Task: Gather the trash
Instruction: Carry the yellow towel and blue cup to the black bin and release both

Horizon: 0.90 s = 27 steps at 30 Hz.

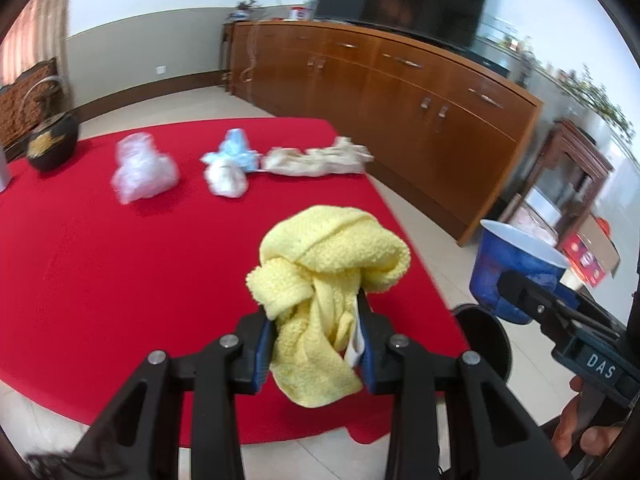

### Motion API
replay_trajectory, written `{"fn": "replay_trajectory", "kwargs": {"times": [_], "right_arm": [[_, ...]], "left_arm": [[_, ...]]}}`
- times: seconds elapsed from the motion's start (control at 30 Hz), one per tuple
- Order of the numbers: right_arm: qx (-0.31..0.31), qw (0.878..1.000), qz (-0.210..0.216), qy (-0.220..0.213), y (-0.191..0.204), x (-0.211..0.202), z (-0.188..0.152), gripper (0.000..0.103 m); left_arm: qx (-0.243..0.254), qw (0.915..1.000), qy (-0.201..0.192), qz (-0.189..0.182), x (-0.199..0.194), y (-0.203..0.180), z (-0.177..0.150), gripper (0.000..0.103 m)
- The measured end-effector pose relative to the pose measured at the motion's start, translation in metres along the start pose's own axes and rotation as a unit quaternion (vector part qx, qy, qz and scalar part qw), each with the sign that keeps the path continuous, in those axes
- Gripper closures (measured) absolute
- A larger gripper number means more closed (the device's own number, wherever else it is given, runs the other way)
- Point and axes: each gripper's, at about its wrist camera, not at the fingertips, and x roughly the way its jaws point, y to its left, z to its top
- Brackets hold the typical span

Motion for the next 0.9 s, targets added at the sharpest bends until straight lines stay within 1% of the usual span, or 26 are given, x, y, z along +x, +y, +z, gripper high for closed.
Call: {"fn": "replay_trajectory", "kwargs": {"times": [0.1,0.27,0.4,0.57,0.73,0.9], "right_arm": [[0.017,1.000,-0.019,-0.007,-0.024,-0.017,-0.006,0.027],[0.052,0.997,-0.056,-0.014,-0.074,-0.042,-0.015,0.027],[0.084,0.992,-0.091,-0.012,-0.123,-0.060,-0.028,0.027],[0.127,0.984,-0.129,-0.004,-0.182,-0.075,-0.048,0.027],[0.155,0.976,-0.153,0.016,-0.227,-0.078,-0.069,0.027],[0.178,0.970,-0.159,0.041,-0.267,-0.060,-0.082,0.027]], "left_arm": [[0.019,0.9996,0.003,-0.020,0.001,-0.027,0.000,0.066],[0.049,0.9965,0.017,-0.066,0.012,-0.080,0.001,0.066],[0.076,0.9917,0.031,-0.099,0.024,-0.124,-0.003,0.066],[0.105,0.9832,0.058,-0.138,0.045,-0.177,-0.011,0.066],[0.111,0.9760,0.100,-0.159,0.077,-0.215,-0.024,0.066],[0.114,0.9725,0.131,-0.155,0.106,-0.239,-0.041,0.067]]}}
